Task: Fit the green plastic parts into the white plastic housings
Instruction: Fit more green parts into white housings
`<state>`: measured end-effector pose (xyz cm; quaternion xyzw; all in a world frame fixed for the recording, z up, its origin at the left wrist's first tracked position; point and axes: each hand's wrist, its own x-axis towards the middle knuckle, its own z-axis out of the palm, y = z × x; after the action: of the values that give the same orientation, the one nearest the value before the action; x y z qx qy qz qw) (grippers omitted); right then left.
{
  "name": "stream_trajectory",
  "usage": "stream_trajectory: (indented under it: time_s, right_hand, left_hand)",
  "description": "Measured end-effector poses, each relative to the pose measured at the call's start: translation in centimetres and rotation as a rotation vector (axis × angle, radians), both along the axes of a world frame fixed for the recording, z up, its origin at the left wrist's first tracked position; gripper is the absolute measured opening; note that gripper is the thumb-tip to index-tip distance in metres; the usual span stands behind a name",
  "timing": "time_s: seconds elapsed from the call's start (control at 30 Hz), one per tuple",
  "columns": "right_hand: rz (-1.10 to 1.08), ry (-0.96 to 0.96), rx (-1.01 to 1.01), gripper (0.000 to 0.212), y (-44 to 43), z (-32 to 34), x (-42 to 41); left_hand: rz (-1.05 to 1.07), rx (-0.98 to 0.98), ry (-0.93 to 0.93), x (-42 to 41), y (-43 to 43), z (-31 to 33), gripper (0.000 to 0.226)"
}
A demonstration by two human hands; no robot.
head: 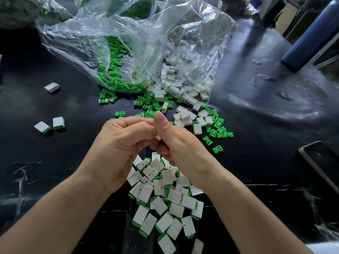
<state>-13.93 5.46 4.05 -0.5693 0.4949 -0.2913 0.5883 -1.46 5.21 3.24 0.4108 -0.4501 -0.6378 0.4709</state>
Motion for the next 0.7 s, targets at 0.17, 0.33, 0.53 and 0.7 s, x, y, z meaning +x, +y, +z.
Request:
stream_trajectory:
  time_s: [0.17,0.33,0.53,0.7]
  right_hand:
    - [0.013,0.122,-0.061,0.075,-0.09,-0.20,0.06]
    - [-0.015,0.155,-0.071,0.066,-0.05,-0.26,0.17]
    - [-0.035,0.138,-0.069,0.062,-0.13,-0.72,0.36]
    - [-0.044,0.114,-0.069,0.060,-0.06,-0.94,0.52]
  left_hand:
    - [0.040,0.029,0.031,-0.40,0.08,0.31,0.016]
    - [0.046,0.043,0.028,-0.51,0.10,0.34,0.011]
    - [0.045,0.060,0.046,-0.53,0.20,0.22,0.015]
    - [0.049,0.074,0.071,-0.64,0.21,0.05,0.015]
